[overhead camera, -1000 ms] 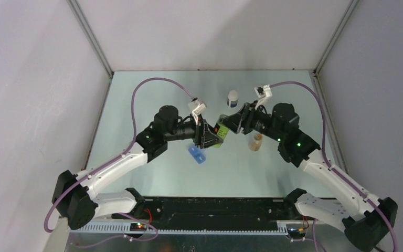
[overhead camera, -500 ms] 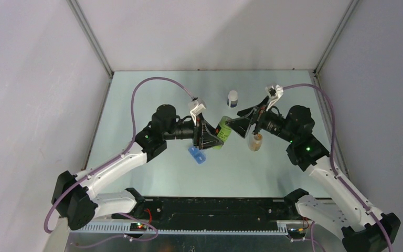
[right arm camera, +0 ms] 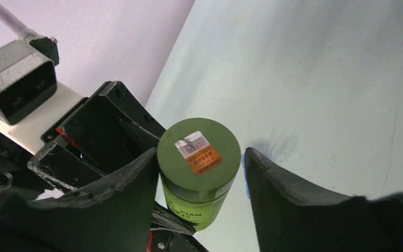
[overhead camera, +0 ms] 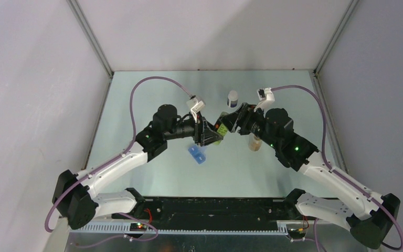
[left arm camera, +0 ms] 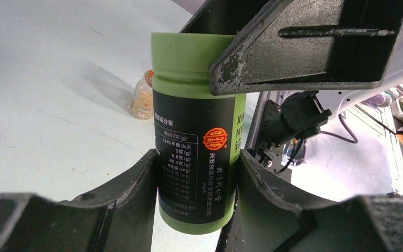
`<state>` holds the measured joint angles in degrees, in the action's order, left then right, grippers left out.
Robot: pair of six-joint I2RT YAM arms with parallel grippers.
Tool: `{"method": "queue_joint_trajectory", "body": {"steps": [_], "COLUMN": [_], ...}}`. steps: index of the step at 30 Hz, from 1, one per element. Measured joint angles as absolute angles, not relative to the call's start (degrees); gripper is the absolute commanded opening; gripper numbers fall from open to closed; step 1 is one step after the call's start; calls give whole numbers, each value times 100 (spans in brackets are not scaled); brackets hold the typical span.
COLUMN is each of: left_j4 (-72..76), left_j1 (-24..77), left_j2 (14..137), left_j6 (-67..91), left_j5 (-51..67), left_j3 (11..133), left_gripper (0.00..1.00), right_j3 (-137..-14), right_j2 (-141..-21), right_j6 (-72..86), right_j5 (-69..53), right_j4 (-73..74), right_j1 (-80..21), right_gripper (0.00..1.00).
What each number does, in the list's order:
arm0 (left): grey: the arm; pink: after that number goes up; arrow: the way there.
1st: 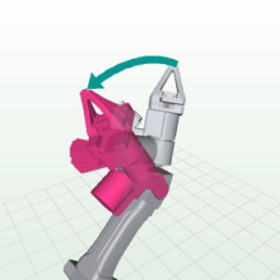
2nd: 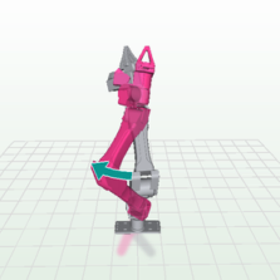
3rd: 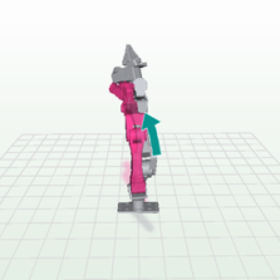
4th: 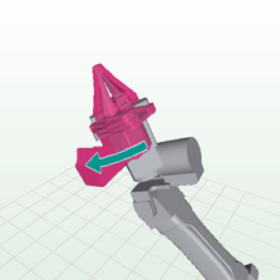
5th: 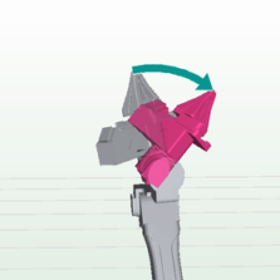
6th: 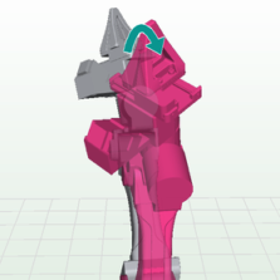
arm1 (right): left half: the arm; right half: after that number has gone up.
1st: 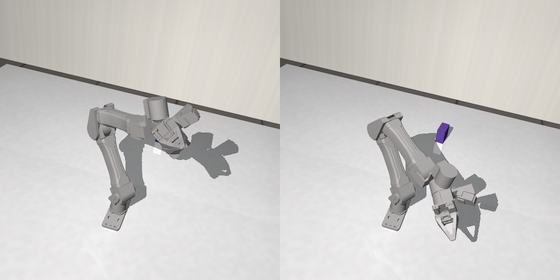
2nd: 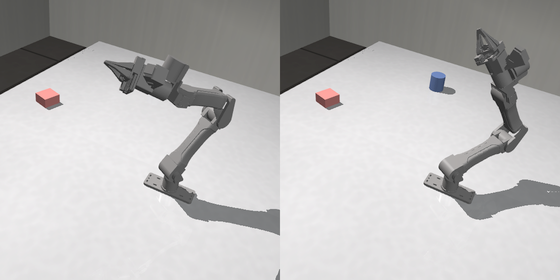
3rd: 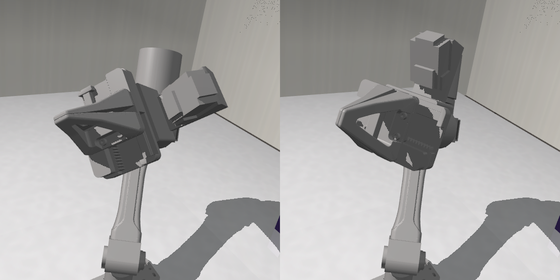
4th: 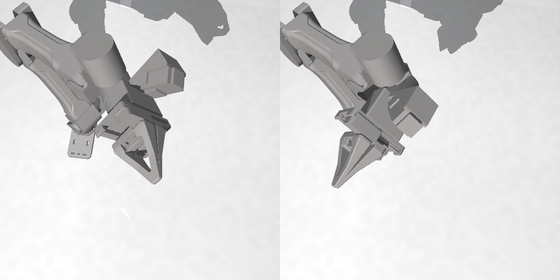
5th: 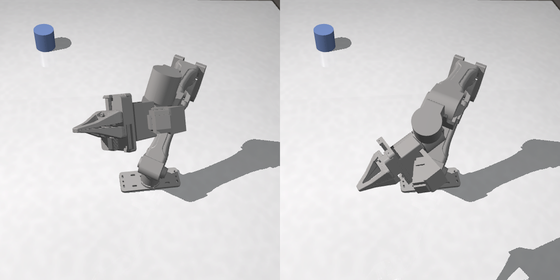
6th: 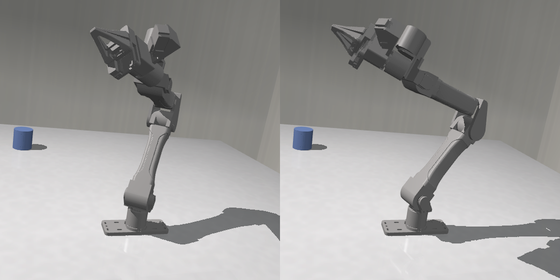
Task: Sort the pills into containers
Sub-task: Unscrew the lid of the pill bottle.
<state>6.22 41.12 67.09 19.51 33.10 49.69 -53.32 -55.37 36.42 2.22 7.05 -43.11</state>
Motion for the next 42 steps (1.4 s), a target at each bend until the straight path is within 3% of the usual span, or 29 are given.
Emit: {"method": "queue_joint_trajectory", "body": {"steps": [3,7,15,17,20,21,22,24,27,30,34,37,42], "left_j4": [617,624,714,777,840,840,838,843,849,849,856,880,888], "left_j1": [4112,4112,4141,4150,4167,4174,4176,4160,4136,4132,4132,4132,4132], "left_j2": [6713,6711,6709,6707,6700,6694,6683,6650,6587,6510,6449,6407,6396], "left_j6": [1951,1953,1951,1949,1949,1946,1951,1949,1944,1942,1940,1942,1944], "left_j5": [3245,3212,3533,3734,4066,4134,4171,4108,3931,3771,3557,3422,3253], "left_j3": [4969,4969,4967,4967,4967,4967,4965,4963,4956,4947,4943,4895,4805], "left_gripper": [0,0,0,0,0,0,0,0,0,0,0,0,0], "right_j3": [-5339,-5341,-5341,-5341,-5341,-5341,-5341,-5363,-5426,-5485,-5520,-5520,-5520], "right_j2": [-5537,-5537,-5465,-5446,-5439,-5439,-5439,-5419,-5363,-5323,-5389,-5489,-5529], "right_j6": [3767,3732,2884,2539,2132,2043,2005,1981,2123,2436,2985,3299,3610], "right_j5": [261,115,-2080,-2928,-3817,-3999,-4099,-4056,-2991,-1503,-23,558,836], "right_j4": [698,683,580,493,395,375,360,419,489,523,580,591,589], "right_j1": [-4320,-4246,-3376,-3124,-2906,-2875,-2871,-3013,-3581,-4263,-4698,-4759,-4847], "right_gripper": [41,28,28,33,70,76,88,97,98,93,80,59,43]}}
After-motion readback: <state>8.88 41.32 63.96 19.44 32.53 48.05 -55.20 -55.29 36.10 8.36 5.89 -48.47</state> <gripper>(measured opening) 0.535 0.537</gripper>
